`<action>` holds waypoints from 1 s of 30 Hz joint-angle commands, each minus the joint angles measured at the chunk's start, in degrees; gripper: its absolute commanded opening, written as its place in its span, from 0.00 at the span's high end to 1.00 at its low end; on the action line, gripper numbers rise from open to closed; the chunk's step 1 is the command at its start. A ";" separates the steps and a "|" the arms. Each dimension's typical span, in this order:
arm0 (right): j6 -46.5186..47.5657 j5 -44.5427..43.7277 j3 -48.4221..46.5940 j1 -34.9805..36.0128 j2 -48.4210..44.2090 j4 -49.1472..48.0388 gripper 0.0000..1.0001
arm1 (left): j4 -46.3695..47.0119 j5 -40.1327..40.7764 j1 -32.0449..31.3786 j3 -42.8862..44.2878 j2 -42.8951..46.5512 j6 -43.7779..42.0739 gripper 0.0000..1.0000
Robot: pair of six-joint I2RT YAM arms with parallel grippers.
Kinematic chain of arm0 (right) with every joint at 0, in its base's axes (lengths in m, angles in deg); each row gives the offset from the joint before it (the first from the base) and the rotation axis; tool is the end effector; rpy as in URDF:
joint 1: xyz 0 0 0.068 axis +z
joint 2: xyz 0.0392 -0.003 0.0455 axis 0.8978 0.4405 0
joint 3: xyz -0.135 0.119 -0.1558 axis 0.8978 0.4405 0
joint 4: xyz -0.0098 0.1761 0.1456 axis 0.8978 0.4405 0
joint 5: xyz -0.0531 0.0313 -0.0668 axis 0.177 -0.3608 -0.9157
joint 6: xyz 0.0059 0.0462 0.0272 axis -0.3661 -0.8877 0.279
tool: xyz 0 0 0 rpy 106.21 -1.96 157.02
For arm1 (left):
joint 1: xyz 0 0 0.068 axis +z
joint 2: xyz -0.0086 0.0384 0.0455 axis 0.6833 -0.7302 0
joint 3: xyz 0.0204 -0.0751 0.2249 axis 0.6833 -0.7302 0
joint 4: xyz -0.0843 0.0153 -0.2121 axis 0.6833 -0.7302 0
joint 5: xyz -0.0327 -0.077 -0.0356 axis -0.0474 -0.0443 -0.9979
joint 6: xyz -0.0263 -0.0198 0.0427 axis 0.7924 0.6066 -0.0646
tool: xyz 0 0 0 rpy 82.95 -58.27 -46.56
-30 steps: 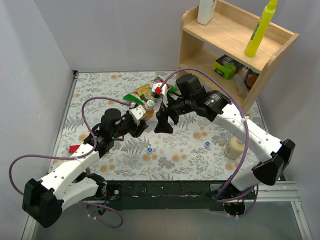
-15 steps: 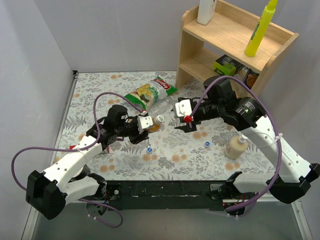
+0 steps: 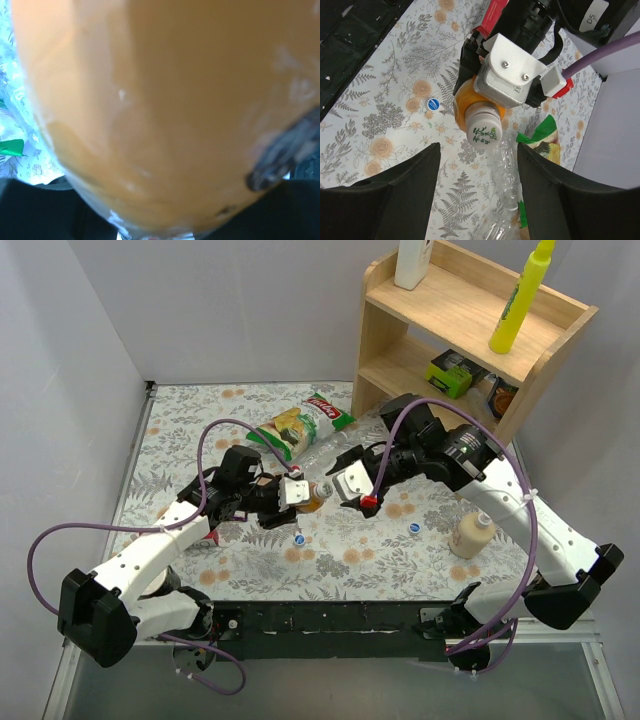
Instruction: Screw on the bottle caps
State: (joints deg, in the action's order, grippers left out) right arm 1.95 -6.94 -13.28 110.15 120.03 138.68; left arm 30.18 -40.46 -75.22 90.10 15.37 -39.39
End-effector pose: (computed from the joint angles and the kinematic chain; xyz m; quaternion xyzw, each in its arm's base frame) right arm 0.1429 0.1820 0.3813 -0.8095 0.3210 0.2105 0.4443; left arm 0.1690 -0.1301 0.2512 0.4026 0.8021 -0.3457 0.2740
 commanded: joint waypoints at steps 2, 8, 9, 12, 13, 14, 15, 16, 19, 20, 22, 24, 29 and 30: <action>4.70 1.87 -2.79 0.91 0.35 1.22 0.30 | -0.76 -1.93 -0.40 2.39 0.48 -1.66 1.00; 6.37 1.87 -2.78 1.88 1.67 1.04 0.34 | -1.11 -2.20 -0.84 2.83 -0.05 -2.09 1.00; 6.98 1.43 -2.78 2.06 1.93 1.21 0.34 | -1.03 -2.19 -0.84 2.92 -0.05 -2.01 1.00; 7.60 1.34 -2.70 2.32 2.29 1.57 0.36 | -1.03 -2.19 -0.93 3.01 0.04 -2.18 1.00; 8.21 1.34 -2.70 2.41 2.37 1.65 0.36 | -1.03 -2.11 -0.93 2.92 0.04 -2.36 1.00; 8.65 1.25 -2.52 2.50 2.37 1.83 0.37 | -0.94 -2.11 -0.93 3.01 -0.05 -2.18 1.00; 9.00 1.25 -2.61 2.58 2.55 2.18 0.38 | -0.76 -1.93 -0.93 3.09 -0.05 -2.09 1.00; 9.70 1.08 -2.70 2.50 2.72 2.44 0.41 | -0.85 -1.93 -0.93 3.10 0.04 -2.09 1.00; 10.67 1.07 -3.22 2.59 3.42 3.23 0.45 | -0.50 -2.02 -0.93 3.01 -0.05 -1.74 1.00; 11.03 0.99 -3.40 2.59 3.60 3.67 0.46 | -0.41 -1.93 -0.93 2.92 -0.05 -1.48 1.00; 11.47 0.90 -3.49 2.59 3.87 4.03 0.47 | -0.24 -1.84 -0.93 3.01 -0.14 -1.22 1.00; 12.17 0.64 -3.40 2.59 3.78 3.94 0.46 | -0.15 -1.84 -0.93 2.92 -0.31 -1.13 1.00; 12.35 0.46 -2.44 2.59 3.17 2.10 0.46 | -0.15 -1.49 -0.93 2.83 -0.31 -1.30 1.00; 12.26 0.37 -2.35 2.59 3.08 1.92 0.46 | 0.03 -1.49 -0.93 2.83 -0.23 -1.30 1.00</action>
State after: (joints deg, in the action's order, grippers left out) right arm 13.42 -6.90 -14.42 112.38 123.77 141.41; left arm 29.32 -40.99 -75.85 90.99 14.65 -40.61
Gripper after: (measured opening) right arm 0.538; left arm 0.432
